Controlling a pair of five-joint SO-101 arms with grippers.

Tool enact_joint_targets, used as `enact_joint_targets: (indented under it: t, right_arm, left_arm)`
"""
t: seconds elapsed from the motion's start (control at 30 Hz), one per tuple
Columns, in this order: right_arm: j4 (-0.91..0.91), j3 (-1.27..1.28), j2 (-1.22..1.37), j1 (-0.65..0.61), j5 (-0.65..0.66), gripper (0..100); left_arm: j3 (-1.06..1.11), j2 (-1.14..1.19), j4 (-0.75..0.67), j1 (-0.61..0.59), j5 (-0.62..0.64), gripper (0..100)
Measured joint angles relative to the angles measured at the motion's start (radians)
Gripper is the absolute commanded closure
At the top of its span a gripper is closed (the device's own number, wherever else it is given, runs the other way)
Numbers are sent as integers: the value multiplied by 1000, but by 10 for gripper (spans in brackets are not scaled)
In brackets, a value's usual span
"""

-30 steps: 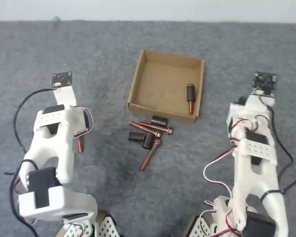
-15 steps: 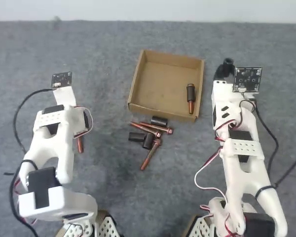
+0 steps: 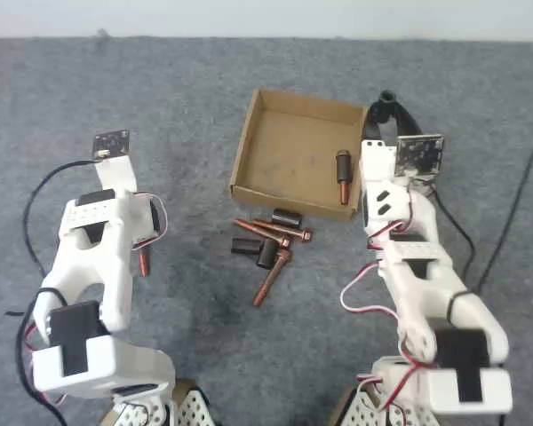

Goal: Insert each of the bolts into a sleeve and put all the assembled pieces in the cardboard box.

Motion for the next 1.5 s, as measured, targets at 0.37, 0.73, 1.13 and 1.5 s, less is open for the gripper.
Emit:
enact_joint_targets:
  t: [0.37,0.73,1.13,1.5]
  right_arm:
    - [-353,-2,215,-170,0,992]
    - [-586,-161,532,-210,0,993]
    - [-666,-166,632,-261,11,993]
    - [-914,92,632,-377,175,993]
  left_arm:
    - [0,0,0,0,0,989]
    - [0,0,0,0,0,989]
    - [0,0,0,0,0,989]
    - [0,0,0,0,0,989]
